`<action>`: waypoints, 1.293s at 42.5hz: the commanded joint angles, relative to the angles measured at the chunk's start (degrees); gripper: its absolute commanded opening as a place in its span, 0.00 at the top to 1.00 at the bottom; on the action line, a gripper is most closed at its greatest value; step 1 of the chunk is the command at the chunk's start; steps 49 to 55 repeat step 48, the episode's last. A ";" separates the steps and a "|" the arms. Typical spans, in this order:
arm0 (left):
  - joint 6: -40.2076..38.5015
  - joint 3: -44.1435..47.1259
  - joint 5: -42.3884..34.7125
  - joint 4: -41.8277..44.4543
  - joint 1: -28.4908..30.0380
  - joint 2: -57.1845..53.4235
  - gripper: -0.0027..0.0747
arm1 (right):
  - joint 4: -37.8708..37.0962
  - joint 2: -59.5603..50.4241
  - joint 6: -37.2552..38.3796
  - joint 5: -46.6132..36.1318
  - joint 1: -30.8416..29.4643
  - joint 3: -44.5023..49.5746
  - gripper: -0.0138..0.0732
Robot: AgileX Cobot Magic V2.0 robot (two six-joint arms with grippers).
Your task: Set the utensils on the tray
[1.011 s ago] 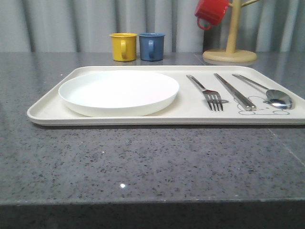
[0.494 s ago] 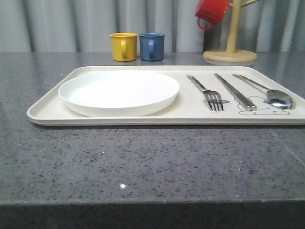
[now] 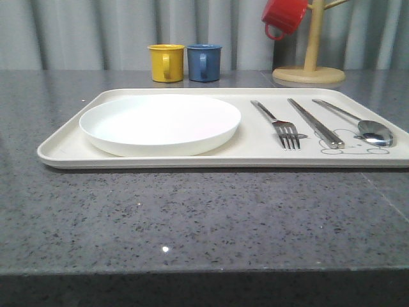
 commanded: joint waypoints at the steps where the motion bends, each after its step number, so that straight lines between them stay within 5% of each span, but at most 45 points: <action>1: -0.52 0.73 -4.26 -0.52 0.09 -1.26 0.99 | 0.14 -0.92 -1.37 -4.63 0.52 -0.09 0.97; 55: -0.52 0.73 -4.26 -0.52 0.09 -1.26 0.99 | 2.03 -0.86 -3.14 -4.57 0.69 -0.09 0.97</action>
